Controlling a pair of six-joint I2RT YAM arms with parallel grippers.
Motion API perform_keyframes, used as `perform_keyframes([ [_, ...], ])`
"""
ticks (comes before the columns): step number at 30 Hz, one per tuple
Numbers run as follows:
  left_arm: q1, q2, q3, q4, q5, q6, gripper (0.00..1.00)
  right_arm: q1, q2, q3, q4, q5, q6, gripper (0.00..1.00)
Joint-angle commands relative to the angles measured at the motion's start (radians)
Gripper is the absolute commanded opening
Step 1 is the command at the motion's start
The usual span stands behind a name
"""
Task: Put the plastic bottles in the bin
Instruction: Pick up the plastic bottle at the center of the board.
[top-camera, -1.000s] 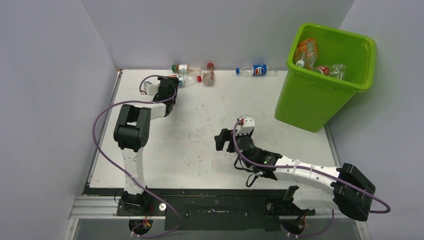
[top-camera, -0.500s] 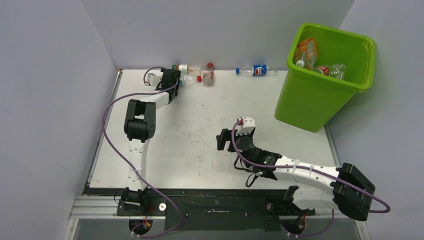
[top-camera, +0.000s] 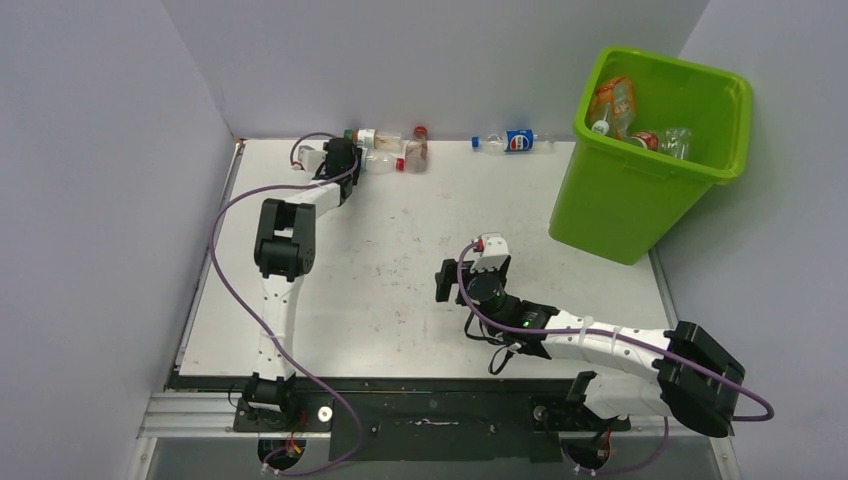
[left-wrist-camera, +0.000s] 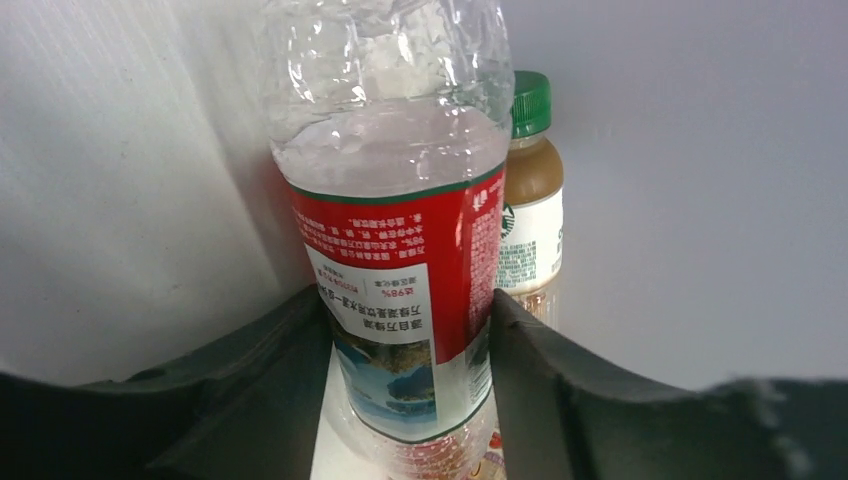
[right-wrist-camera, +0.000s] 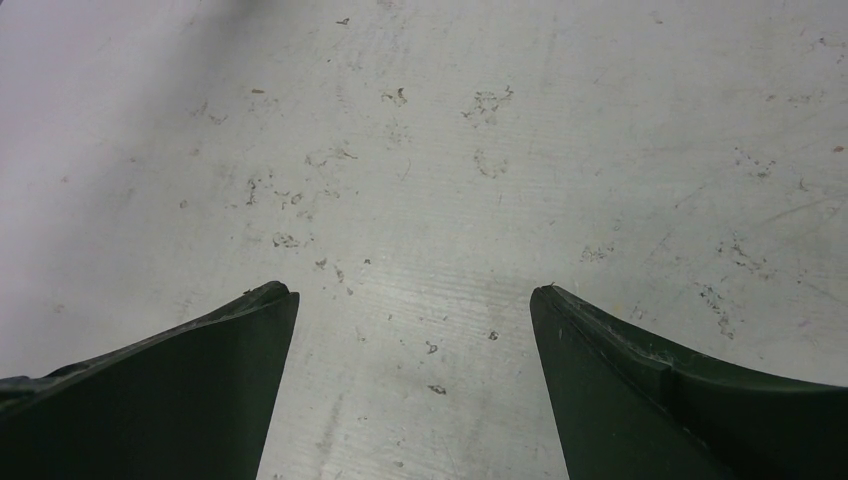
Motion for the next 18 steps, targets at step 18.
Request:
perform_keyframes([
  [18, 0.028, -0.707, -0.785, 0.546, 0.175, 0.108, 0.21, -0.004, -0.15, 0.126, -0.066, -0.09, -0.144, 0.9],
])
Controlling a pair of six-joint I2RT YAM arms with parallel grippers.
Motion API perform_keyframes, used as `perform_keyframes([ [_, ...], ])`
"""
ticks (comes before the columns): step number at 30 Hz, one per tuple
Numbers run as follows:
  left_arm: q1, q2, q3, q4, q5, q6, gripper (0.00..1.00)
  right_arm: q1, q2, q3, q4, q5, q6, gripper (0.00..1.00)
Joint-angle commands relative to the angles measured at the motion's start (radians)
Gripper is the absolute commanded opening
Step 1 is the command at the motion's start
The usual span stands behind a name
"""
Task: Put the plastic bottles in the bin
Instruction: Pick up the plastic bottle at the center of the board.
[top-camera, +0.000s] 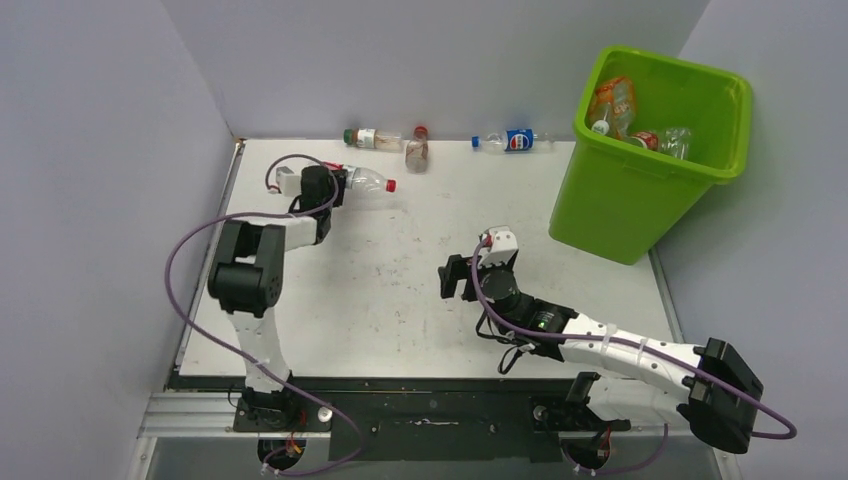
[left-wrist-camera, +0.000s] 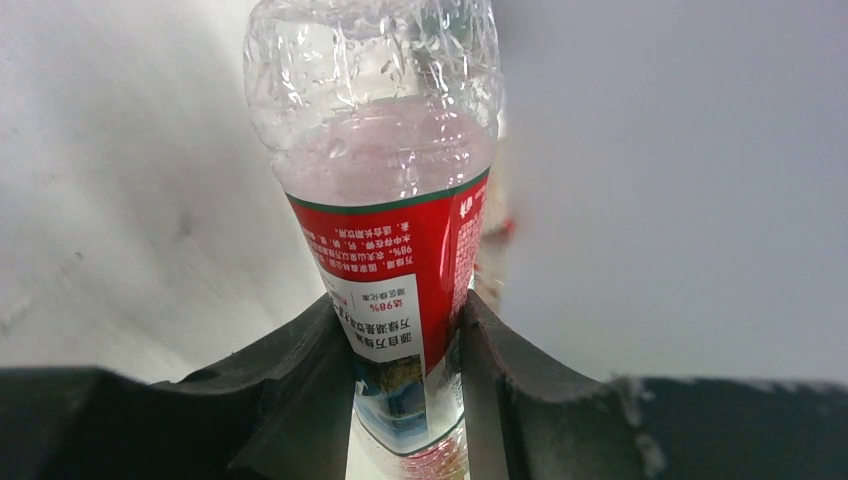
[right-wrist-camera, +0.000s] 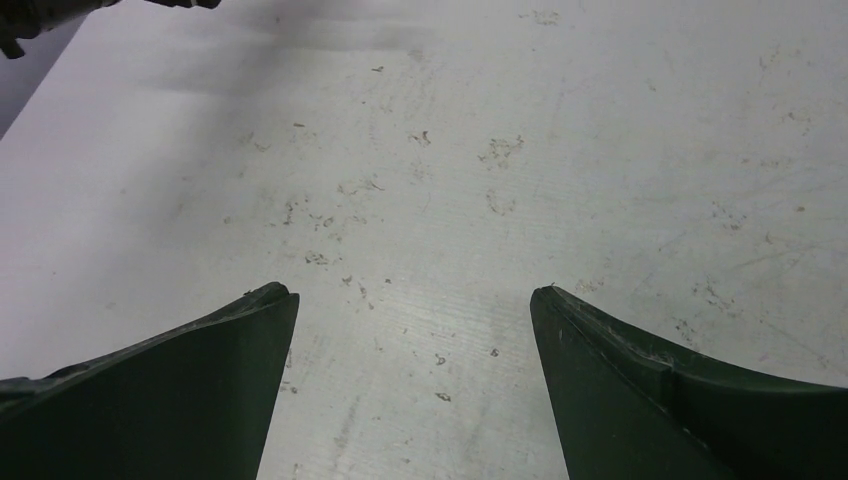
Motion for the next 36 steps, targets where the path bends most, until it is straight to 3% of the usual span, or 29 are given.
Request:
perform_keyframes([
  [1, 0.011, -0.37, -0.167, 0.202, 0.121, 0.122, 0.2, -0.006, -0.019, 0.15, -0.035, -0.111, -0.112, 0.9],
  [6, 0.012, -0.656, -0.197, -0.061, 0.315, 0.418, 0.17, -0.038, 0.011, 0.309, -0.171, -0.184, -0.174, 0.9],
  [11, 0.024, -0.826, -0.152, -0.165, 0.778, 0.683, 0.15, -0.185, -0.024, 0.344, -0.117, -0.557, -0.09, 0.9],
  [13, 0.006, -0.889, -0.176, -0.174, 0.862, 0.728, 0.11, -0.2, -0.066, 0.313, -0.046, -0.645, -0.078, 0.9],
  [17, -0.063, -1.041, -0.37, 0.115, 0.862, 0.694, 0.02, -0.205, -0.114, 0.284, 0.071, -0.802, -0.043, 0.9],
  [21, -0.08, -1.028, -0.45, 0.342, 0.955, 0.574, 0.0, -0.208, -0.126, 0.255, 0.131, -0.862, -0.01, 0.9],
  [24, -0.121, -1.022, -0.472, 0.432, 1.007, 0.594, 0.0, -0.21, -0.133, 0.256, 0.119, -0.858, 0.002, 0.9],
  [26, -0.185, -1.055, -0.473, 0.364, 1.02, 0.779, 0.0, -0.216, -0.168, 0.278, 0.061, -0.842, 0.003, 0.9],
  [27, -0.231, -1.083, -0.45, 0.233, 1.009, 0.947, 0.0, -0.216, -0.194, 0.288, 0.024, -0.822, -0.001, 0.9],
  [29, -0.372, -1.158, -0.404, -0.084, 0.86, 1.384, 0.0, -0.217, -0.254, 0.308, -0.065, -0.767, -0.01, 0.9],
  [31, -0.539, -1.211, -0.399, -0.254, 0.642, 1.78, 0.0, -0.219, -0.313, 0.325, -0.173, -0.685, -0.006, 0.9],
  [33, -0.663, -1.232, -0.413, -0.315, 0.47, 2.05, 0.0, -0.22, -0.351, 0.331, -0.276, -0.628, 0.016, 0.9],
  [36, -0.777, -1.249, -0.453, -0.316, 0.305, 2.302, 0.0, -0.221, -0.383, 0.331, -0.373, -0.575, 0.061, 0.9],
])
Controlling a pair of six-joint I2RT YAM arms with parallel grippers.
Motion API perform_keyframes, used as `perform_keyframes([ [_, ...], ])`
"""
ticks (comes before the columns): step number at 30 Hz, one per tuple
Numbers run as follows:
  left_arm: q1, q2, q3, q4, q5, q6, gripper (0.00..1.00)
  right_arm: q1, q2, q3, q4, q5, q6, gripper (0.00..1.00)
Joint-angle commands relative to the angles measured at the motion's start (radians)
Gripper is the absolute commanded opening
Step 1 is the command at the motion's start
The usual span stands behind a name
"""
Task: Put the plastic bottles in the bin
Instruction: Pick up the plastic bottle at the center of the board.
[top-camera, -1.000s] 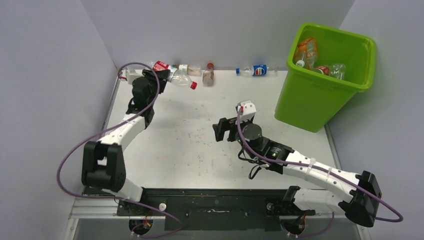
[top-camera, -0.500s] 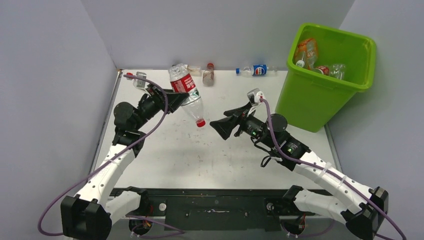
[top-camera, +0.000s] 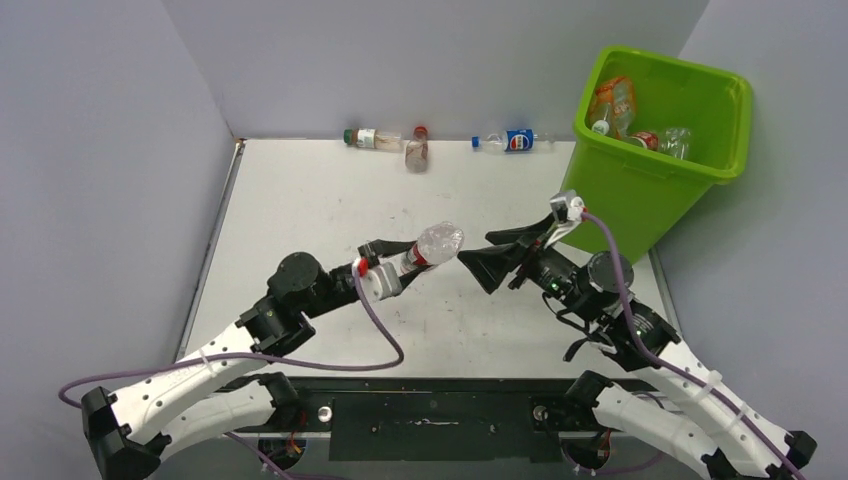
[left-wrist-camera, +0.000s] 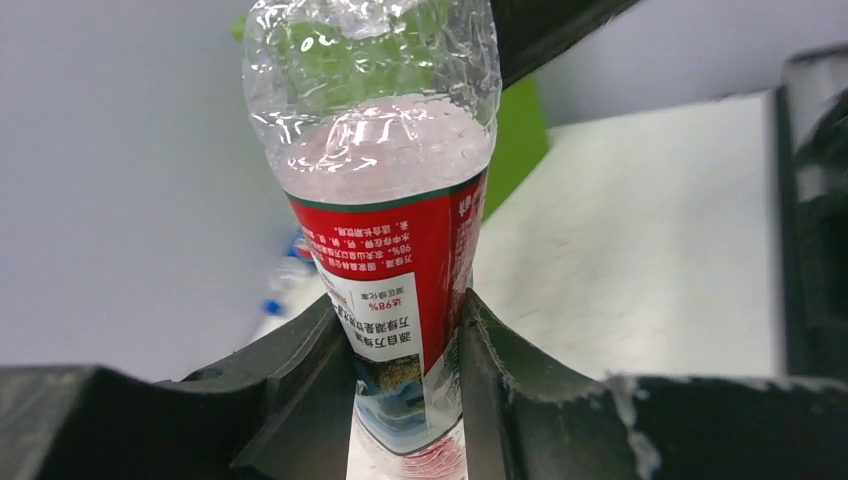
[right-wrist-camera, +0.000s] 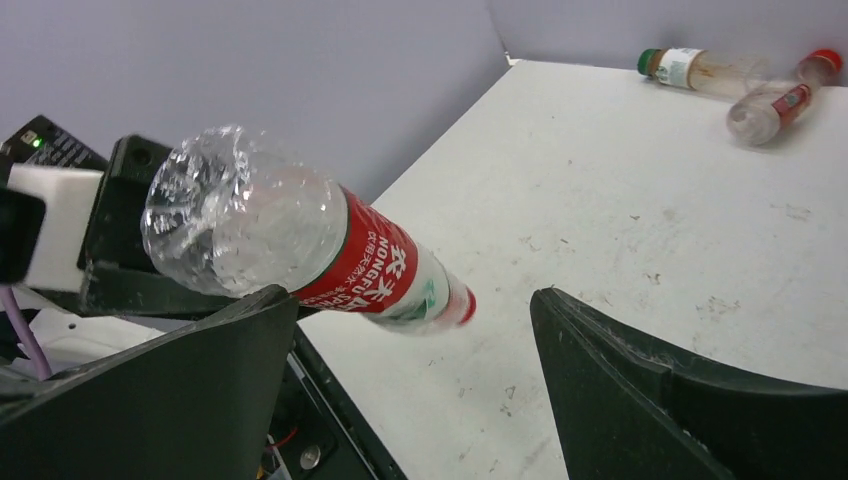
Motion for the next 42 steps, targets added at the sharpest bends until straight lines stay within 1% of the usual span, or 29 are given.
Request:
perform_keyframes([
  [1, -0.155, -0.039, -0.03, -0.081, -0.396, 0.725, 0.0, -0.009, -0.051, 0.043, -0.183, 0.133, 0.07, 0.9],
  [3, -0.226, -0.06, -0.155, 0.062, -0.504, 0.917, 0.0, -0.01, -0.072, 0.044, -0.198, 0.147, 0.096, 0.9],
  [4, -0.253, -0.067, -0.192, 0.091, -0.545, 1.005, 0.0, -0.01, -0.071, 0.051, -0.21, 0.149, 0.107, 0.9],
  [7, -0.306, -0.074, -0.234, 0.109, -0.642, 1.152, 0.0, -0.011, -0.028, 0.085, -0.253, 0.098, 0.113, 0.9],
  [11, -0.347, -0.08, -0.238, 0.022, -0.704, 1.271, 0.0, -0.021, 0.046, 0.117, -0.304, -0.012, 0.095, 0.9],
  [14, -0.362, -0.096, -0.228, -0.066, -0.735, 1.332, 0.0, -0.054, 0.08, 0.113, -0.295, -0.148, 0.091, 0.9],
  [17, -0.383, -0.112, -0.229, -0.122, -0.771, 1.368, 0.0, -0.139, 0.126, 0.07, -0.245, -0.318, 0.119, 0.9],
  [18, -0.39, -0.115, -0.231, -0.132, -0.78, 1.371, 0.0, -0.19, 0.14, 0.04, -0.205, -0.396, 0.142, 0.9],
  [20, -0.403, -0.124, -0.233, -0.164, -0.796, 1.372, 0.0, -0.31, 0.164, -0.044, -0.032, -0.583, 0.251, 0.9],
  [22, -0.425, -0.135, -0.236, -0.201, -0.814, 1.379, 0.0, -0.407, 0.183, -0.16, 0.244, -0.747, 0.448, 0.9],
  [24, -0.446, -0.146, -0.24, -0.212, -0.828, 1.377, 0.0, -0.417, 0.212, -0.261, 0.478, -0.804, 0.597, 0.9],
  [27, -0.462, -0.148, -0.248, -0.178, -0.831, 1.37, 0.0, -0.399, 0.292, -0.343, 0.82, -0.841, 0.803, 0.9],
  [30, -0.465, -0.124, -0.264, -0.106, -0.828, 1.371, 0.0, -0.37, 0.373, -0.366, 1.07, -0.847, 0.941, 0.9],
  [31, -0.466, -0.113, -0.27, -0.082, -0.828, 1.374, 0.0, -0.359, 0.393, -0.361, 1.105, -0.846, 0.959, 0.9],
  [33, -0.467, -0.092, -0.278, -0.043, -0.827, 1.38, 0.0, -0.33, 0.418, -0.342, 1.091, -0.835, 0.953, 0.9],
  [36, -0.468, -0.069, -0.28, -0.012, -0.827, 1.389, 0.0, -0.273, 0.45, -0.305, 1.02, -0.832, 0.907, 0.9],
  [38, -0.468, -0.062, -0.276, 0.006, -0.827, 1.394, 0.0, -0.229, 0.47, -0.278, 0.934, -0.833, 0.846, 0.9],
  [39, -0.468, -0.058, -0.274, 0.013, -0.826, 1.396, 0.0, -0.211, 0.479, -0.264, 0.879, -0.831, 0.808, 0.91],
  [40, -0.467, -0.055, -0.272, 0.02, -0.827, 1.398, 0.0, -0.203, 0.487, -0.249, 0.79, -0.824, 0.768, 0.94],
  [42, -0.467, -0.052, -0.272, 0.036, -0.837, 1.402, 0.0, -0.201, 0.494, -0.244, 0.716, -0.823, 0.721, 0.98],
])
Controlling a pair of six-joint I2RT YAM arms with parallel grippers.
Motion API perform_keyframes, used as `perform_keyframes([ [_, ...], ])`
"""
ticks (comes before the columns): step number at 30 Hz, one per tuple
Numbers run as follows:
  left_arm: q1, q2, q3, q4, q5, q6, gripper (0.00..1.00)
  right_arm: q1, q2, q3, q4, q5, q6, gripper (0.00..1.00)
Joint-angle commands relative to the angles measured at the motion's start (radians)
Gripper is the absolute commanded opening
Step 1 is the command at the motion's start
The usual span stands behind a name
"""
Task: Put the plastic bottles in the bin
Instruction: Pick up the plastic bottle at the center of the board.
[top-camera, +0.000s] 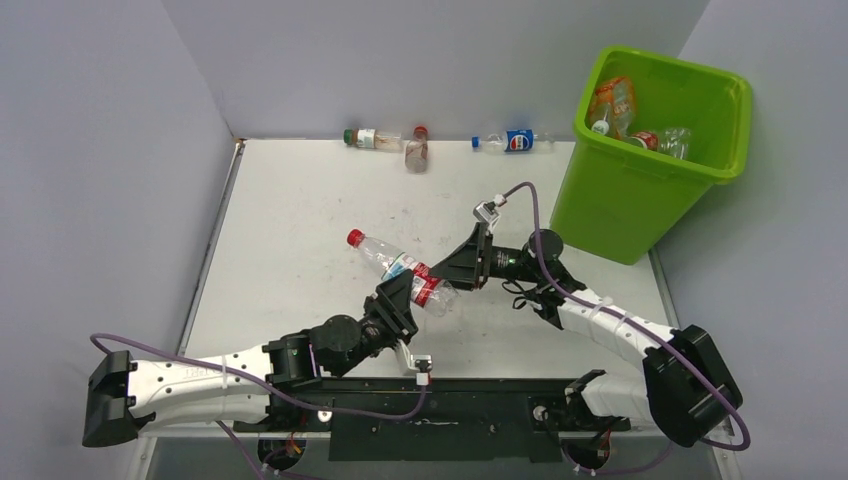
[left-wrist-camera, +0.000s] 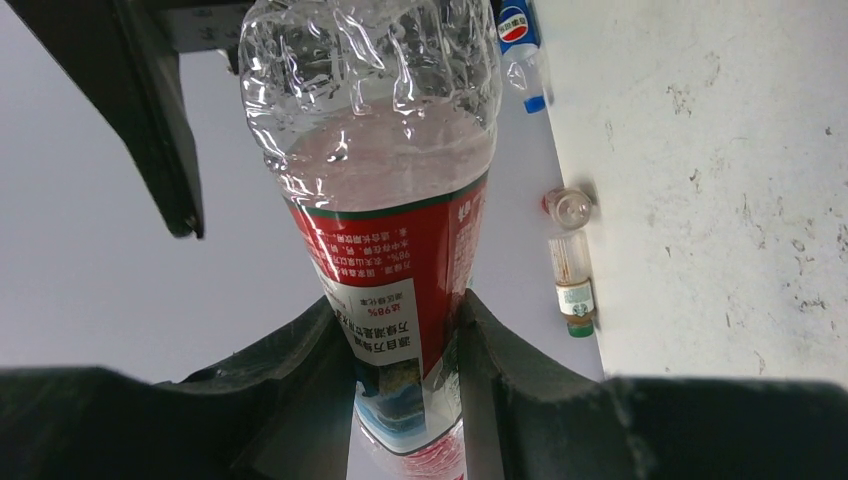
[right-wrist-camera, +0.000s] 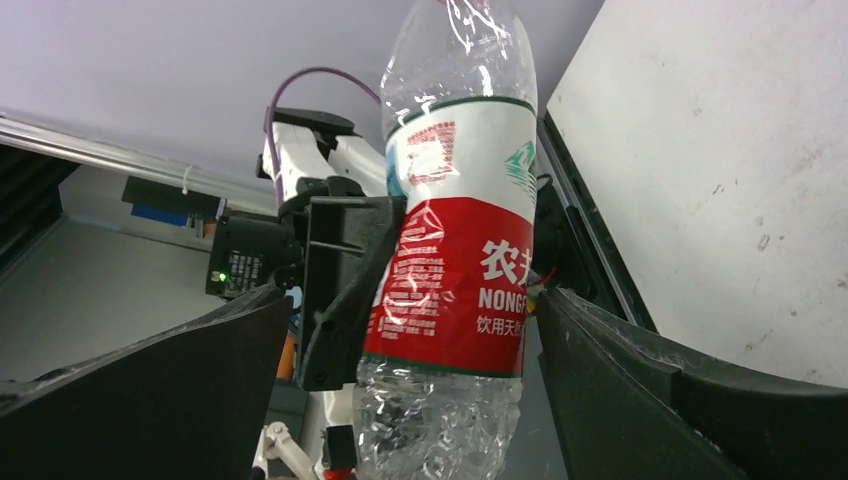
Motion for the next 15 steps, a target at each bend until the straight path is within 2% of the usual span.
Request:
perform_keyframes([
  [1, -0.004, 0.008, 0.011, 0.113, -0.008, 0.019, 0.0, 0.044, 0.022, 0.053, -0.122, -0.032, -0.109, 0.95],
  [5, -0.003, 0.0, 0.007, 0.117, -0.015, 0.02, 0.0, 0.057, 0.035, 0.035, -0.143, -0.04, -0.116, 0.89],
  [7, -0.002, 0.0, 0.004, 0.122, -0.018, 0.02, 0.0, 0.066, 0.043, 0.023, -0.114, -0.047, -0.101, 0.81],
  [11, 0.0, 0.001, 0.001, 0.128, -0.022, 0.02, 0.0, 0.067, 0.047, -0.011, 0.03, -0.053, -0.007, 0.57],
  [15, 0.002, 0.003, -0.003, 0.13, -0.022, 0.014, 0.0, 0.067, 0.046, -0.01, 0.071, -0.062, 0.021, 0.31],
])
